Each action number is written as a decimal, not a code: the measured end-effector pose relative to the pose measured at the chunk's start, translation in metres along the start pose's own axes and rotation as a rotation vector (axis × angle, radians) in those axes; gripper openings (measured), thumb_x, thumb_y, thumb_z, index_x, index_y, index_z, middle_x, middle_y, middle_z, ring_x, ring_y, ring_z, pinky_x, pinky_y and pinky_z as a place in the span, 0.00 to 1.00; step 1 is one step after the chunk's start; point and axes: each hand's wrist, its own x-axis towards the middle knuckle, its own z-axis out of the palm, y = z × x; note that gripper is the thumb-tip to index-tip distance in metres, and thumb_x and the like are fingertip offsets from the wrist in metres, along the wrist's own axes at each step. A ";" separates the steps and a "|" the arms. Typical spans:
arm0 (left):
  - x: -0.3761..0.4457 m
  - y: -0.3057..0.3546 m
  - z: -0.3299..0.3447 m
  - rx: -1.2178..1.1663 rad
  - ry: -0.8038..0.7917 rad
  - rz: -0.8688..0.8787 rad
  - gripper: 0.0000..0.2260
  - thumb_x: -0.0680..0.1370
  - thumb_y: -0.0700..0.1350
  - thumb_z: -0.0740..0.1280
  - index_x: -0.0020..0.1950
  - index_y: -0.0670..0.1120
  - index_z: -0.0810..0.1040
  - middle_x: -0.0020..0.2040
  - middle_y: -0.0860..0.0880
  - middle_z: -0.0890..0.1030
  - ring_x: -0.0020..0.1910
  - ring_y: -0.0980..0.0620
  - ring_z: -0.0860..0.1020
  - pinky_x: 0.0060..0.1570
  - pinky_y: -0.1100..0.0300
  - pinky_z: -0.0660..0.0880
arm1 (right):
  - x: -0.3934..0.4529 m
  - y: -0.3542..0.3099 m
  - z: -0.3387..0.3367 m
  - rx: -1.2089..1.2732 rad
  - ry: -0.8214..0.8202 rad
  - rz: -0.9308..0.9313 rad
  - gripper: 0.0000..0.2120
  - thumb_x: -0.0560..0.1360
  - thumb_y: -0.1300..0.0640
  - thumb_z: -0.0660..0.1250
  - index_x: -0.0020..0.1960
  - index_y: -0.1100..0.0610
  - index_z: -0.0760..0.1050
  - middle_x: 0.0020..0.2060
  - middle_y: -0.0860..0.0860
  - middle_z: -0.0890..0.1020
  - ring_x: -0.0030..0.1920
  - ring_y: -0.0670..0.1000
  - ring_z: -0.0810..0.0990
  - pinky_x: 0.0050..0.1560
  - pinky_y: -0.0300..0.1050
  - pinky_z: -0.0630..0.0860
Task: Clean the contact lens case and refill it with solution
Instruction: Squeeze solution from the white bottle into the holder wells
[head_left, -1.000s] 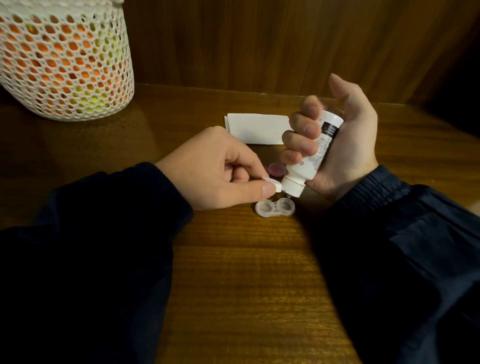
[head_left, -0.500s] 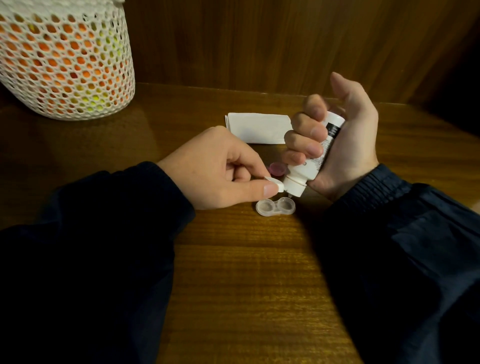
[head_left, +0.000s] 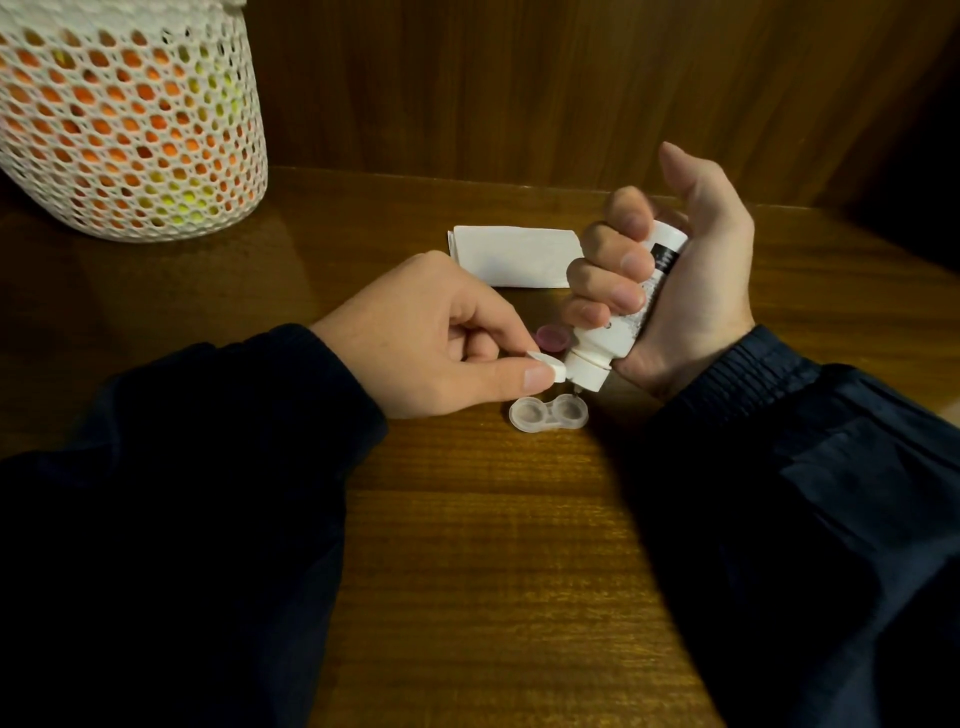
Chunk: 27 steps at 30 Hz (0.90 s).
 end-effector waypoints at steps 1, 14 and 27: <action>0.000 0.000 0.000 0.001 0.001 -0.001 0.08 0.76 0.52 0.75 0.51 0.50 0.89 0.32 0.43 0.81 0.26 0.54 0.70 0.26 0.67 0.65 | 0.000 0.000 0.000 -0.001 0.001 0.000 0.28 0.83 0.40 0.55 0.29 0.54 0.67 0.20 0.47 0.67 0.18 0.47 0.64 0.27 0.36 0.63; 0.000 -0.001 0.001 -0.018 0.012 0.013 0.09 0.76 0.53 0.76 0.50 0.49 0.89 0.32 0.43 0.81 0.26 0.52 0.70 0.26 0.66 0.65 | 0.000 -0.001 0.001 -0.010 0.020 0.000 0.28 0.83 0.40 0.56 0.29 0.54 0.65 0.20 0.47 0.65 0.18 0.46 0.63 0.27 0.36 0.62; -0.001 0.000 0.001 -0.019 0.011 0.012 0.08 0.76 0.52 0.76 0.49 0.48 0.89 0.31 0.43 0.80 0.26 0.56 0.70 0.27 0.68 0.64 | -0.002 -0.001 0.003 -0.006 0.021 0.006 0.28 0.83 0.40 0.55 0.29 0.54 0.65 0.20 0.47 0.65 0.18 0.46 0.62 0.26 0.36 0.62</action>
